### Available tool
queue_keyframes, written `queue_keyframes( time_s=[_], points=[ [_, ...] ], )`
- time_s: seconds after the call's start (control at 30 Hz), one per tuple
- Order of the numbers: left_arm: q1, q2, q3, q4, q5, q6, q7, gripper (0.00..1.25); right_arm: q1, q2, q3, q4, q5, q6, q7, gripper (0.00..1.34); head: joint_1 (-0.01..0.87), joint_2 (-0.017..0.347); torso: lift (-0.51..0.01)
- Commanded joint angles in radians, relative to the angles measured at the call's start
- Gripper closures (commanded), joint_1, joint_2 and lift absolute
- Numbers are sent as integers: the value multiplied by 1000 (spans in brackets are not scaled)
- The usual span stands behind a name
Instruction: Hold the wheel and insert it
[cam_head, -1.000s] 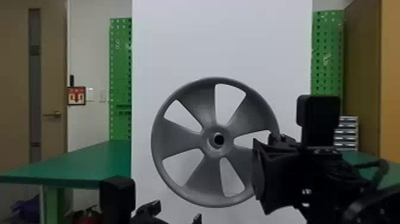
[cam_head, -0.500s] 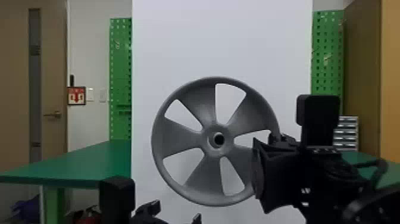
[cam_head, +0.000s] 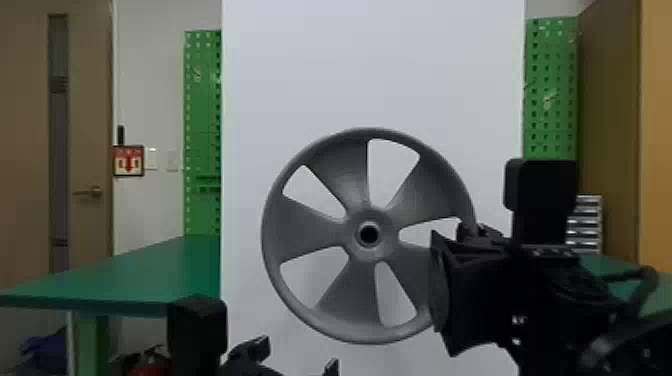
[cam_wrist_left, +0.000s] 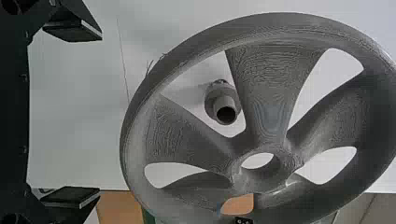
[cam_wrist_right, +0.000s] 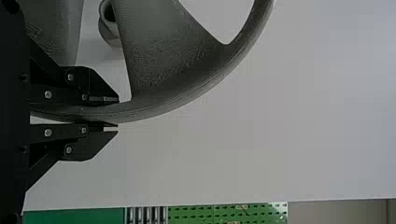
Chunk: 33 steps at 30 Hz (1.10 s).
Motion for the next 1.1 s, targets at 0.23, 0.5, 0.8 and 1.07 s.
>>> queue_keyframes(
  time_s=[0.23,0.5,0.8,1.07],
  points=[
    [0,0,0,0,0,0,0,114,-2,1,1,5,-8,0,1,1276,12,156,-473],
    [0,0,0,0,0,0,0,114,-2,1,-1,8,-8,0,1,1276,12,156,-473],
    [0,0,0,2,0,0,0,114,-10,1,-5,21,-12,0,1,1276,12,156,-473],
    [-2,0,0,2,0,0,0,114,-22,1,-5,63,-28,-18,1,1279,12,156,-473]
  ],
)
